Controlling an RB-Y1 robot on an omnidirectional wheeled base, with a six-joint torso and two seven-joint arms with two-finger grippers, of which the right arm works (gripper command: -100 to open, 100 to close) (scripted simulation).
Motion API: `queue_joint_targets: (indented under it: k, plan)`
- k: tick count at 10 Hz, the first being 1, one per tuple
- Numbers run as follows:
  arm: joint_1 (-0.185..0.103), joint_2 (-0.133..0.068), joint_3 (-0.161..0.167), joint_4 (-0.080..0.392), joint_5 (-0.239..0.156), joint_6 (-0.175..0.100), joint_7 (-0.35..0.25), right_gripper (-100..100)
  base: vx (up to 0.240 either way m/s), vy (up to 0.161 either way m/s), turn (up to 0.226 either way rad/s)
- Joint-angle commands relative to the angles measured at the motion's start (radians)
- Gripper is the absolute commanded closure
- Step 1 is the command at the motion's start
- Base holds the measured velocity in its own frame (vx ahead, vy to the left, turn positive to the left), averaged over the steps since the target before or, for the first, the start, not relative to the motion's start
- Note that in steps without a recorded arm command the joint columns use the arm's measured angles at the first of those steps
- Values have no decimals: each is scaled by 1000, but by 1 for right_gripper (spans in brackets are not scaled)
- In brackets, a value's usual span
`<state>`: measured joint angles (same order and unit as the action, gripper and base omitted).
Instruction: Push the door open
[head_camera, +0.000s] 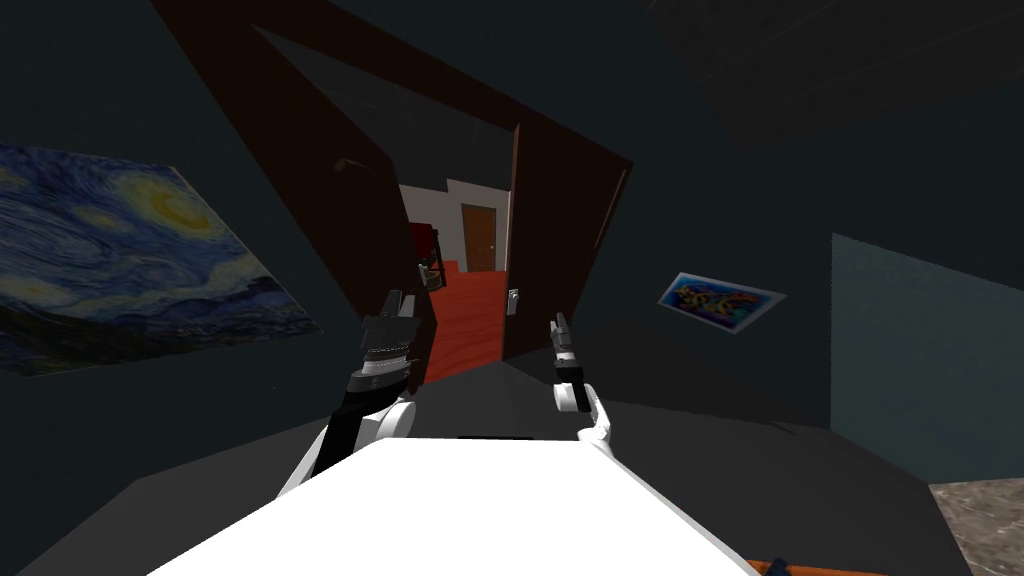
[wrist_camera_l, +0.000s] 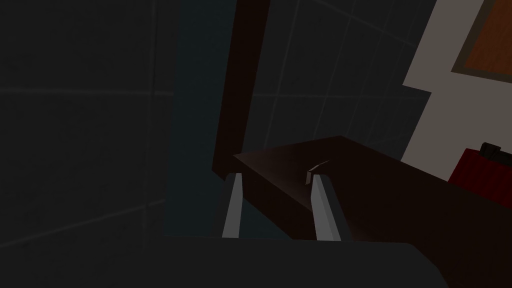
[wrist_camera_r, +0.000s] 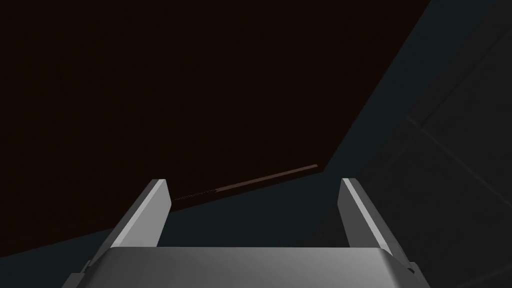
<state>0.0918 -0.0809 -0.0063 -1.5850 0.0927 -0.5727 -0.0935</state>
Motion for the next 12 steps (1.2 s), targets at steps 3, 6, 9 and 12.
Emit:
queue_joint_targets:
  k: [3, 6, 9, 12]
  plan:
    - [-76, -5, 8, 116, 20, 3, -37, -100, 47, -15, 25]
    - [-112, -8, 12, 193, 29, 6, -54, -100, 52, -12, 21]
    - [-182, -12, 20, 292, 48, 12, -88, -100, 52, -13, 27]
    - [-251, -17, 27, 390, 66, 19, -122, -100, 56, -17, 31]
